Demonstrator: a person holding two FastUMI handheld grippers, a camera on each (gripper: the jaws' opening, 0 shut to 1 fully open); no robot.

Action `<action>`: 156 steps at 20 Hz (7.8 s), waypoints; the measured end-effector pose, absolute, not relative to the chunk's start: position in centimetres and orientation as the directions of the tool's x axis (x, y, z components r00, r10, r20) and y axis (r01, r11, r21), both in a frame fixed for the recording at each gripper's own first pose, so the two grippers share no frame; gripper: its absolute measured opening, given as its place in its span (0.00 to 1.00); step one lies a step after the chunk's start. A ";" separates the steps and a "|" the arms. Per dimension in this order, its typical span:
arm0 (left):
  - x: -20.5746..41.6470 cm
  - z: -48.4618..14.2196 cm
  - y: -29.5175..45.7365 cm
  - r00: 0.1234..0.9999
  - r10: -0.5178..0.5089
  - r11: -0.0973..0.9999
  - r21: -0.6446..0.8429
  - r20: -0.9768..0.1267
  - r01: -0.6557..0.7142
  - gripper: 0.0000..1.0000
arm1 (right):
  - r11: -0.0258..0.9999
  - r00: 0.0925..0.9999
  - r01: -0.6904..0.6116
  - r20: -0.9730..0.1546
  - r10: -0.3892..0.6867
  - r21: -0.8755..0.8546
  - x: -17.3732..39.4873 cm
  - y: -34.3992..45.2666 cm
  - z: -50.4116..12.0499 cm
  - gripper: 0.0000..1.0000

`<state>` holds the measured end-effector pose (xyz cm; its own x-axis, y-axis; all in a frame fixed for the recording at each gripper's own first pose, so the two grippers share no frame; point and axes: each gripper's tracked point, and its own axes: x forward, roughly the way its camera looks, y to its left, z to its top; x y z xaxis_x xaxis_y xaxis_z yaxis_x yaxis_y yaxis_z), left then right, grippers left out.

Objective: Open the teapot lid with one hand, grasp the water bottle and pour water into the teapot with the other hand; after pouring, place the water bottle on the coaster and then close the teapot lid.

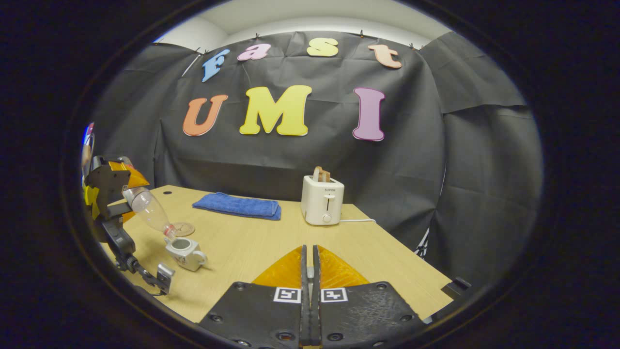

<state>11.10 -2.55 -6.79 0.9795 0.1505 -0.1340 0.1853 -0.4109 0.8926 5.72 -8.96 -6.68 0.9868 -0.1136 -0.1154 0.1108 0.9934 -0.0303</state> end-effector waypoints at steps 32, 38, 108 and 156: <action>20.9 -7.7 -2.2 0.997 -0.073 0.997 0.019 0.003 0.073 0.76 | 0.977 0.968 0.191 -0.145 -0.204 -0.094 7.0 -9.7 -9.0 0.01; 23.1 -8.3 -3.6 0.995 -0.102 0.995 -0.005 -0.010 0.102 0.76 | 0.980 0.970 0.164 -0.162 -0.181 -0.113 7.6 -8.5 -10.4 0.01; 1.3 -2.9 5.6 0.993 -0.010 1.000 -0.023 -0.115 0.008 0.94 | 0.963 0.954 -0.249 -0.148 0.262 0.100 14.1 13.0 -7.1 0.04; -0.1 -1.0 5.7 0.996 0.066 0.997 0.032 -0.063 -0.064 0.96 | 0.999 1.000 -0.023 -0.012 0.023 -0.048 2.3 0.3 -1.0 0.97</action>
